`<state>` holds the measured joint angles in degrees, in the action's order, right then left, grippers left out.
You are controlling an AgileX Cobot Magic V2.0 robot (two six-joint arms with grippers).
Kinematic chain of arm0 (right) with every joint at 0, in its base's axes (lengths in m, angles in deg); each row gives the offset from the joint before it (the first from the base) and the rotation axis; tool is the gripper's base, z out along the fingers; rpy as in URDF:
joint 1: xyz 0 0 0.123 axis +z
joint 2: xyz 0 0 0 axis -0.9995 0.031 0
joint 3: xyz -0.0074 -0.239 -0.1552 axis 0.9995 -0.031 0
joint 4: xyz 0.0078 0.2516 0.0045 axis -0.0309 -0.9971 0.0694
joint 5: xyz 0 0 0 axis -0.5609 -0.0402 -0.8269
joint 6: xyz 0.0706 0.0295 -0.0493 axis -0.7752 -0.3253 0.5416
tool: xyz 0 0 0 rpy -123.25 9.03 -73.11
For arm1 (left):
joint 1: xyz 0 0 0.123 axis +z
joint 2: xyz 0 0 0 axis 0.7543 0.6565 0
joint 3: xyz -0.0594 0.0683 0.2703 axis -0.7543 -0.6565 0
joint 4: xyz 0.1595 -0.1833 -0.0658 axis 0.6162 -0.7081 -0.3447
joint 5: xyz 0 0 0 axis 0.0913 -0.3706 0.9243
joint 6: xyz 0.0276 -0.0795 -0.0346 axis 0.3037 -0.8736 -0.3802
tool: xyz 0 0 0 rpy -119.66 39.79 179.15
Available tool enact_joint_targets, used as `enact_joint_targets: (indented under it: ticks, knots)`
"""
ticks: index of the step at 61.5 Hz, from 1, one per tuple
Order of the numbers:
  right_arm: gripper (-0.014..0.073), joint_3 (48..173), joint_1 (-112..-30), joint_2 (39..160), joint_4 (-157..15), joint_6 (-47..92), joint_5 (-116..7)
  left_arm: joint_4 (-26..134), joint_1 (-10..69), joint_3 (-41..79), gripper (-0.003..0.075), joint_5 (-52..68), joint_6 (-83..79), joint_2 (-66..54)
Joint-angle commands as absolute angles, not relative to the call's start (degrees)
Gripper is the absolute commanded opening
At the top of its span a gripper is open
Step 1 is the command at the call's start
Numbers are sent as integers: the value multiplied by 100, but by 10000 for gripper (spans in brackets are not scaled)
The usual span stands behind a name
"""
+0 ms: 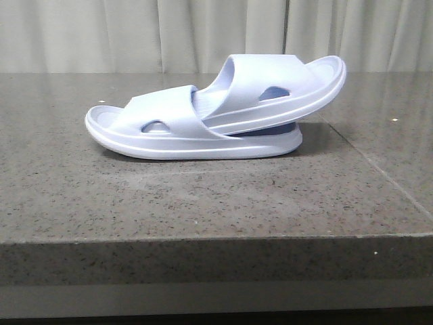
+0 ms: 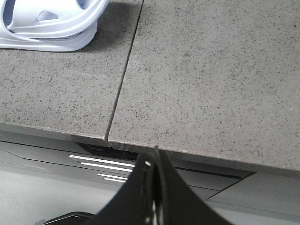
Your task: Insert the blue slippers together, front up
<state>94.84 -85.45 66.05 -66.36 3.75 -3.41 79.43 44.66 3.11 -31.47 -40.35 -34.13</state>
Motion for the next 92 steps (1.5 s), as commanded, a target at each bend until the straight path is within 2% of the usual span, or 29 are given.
enact_joint_targets:
  ticks: [1,22,38,46,63,92]
  knots:
    - [-118,9598,-8530,6646,-6691,377,-642,7887,4463,449,-20,-2757,-4036,-3390]
    - [-118,9598,-8530,6646,-6691,377,-642,7995,4471,29,-20,-2354,-4055,-4076]
    - [-118,9598,-8530,6646,-6691,377,-642,7731,4471,-2029,-20,872,-4080,-5373]
    - [-118,9598,-8530,6646,-6691,377,-642,7493,4587,-3003,-20,1674,-4080,-5961]
    - [-118,9598,-8530,6646,-6691,377,-634,7468,4771,-3903,-20,2048,-4080,-6499]
    - [-118,9598,-8530,6646,-6691,377,-635,7484,4771,-3903,-20,2219,-4080,-6483]
